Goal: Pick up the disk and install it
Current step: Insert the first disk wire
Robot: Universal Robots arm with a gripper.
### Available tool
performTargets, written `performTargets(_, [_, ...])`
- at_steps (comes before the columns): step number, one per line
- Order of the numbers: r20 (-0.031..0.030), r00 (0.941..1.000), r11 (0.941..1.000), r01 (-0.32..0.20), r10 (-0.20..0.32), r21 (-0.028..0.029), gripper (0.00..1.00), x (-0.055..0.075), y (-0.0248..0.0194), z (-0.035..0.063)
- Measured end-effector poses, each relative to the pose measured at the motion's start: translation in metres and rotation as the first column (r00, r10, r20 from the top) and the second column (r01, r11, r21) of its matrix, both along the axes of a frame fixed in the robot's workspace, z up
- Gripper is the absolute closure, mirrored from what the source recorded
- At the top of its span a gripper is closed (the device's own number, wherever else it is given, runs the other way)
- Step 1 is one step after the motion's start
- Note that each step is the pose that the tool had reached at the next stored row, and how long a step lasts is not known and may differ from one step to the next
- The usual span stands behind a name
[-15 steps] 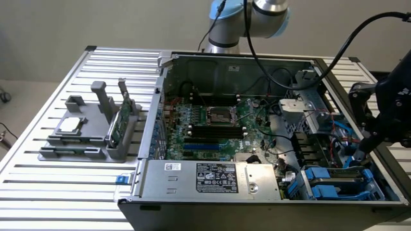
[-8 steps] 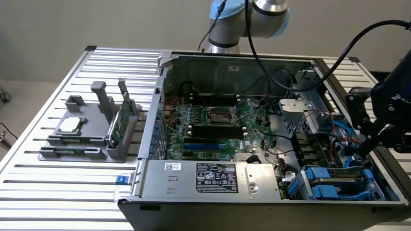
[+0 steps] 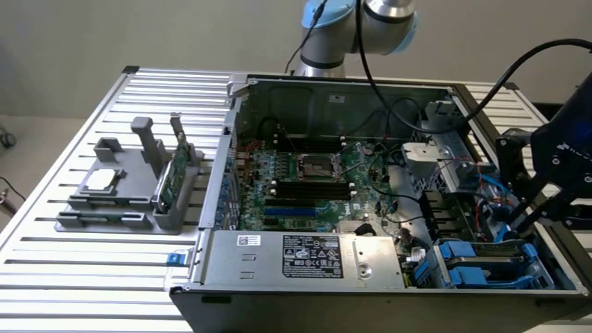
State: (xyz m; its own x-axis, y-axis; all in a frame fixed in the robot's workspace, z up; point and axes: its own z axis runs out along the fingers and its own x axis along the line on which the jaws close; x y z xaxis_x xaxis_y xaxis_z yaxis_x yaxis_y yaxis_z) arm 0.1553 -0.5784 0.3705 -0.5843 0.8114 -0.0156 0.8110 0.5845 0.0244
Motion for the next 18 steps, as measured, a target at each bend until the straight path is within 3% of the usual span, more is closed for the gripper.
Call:
performTargets(4, [0.0,0.9989,0.9989,0.047,-0.047,-0.0001,0.69,0.002,0.0001,-0.0024])
performTargets(18, [-0.0003,0.9891,0.9891,0.147,-0.147,0.0018,0.69,0.015,0.0003,-0.0173])
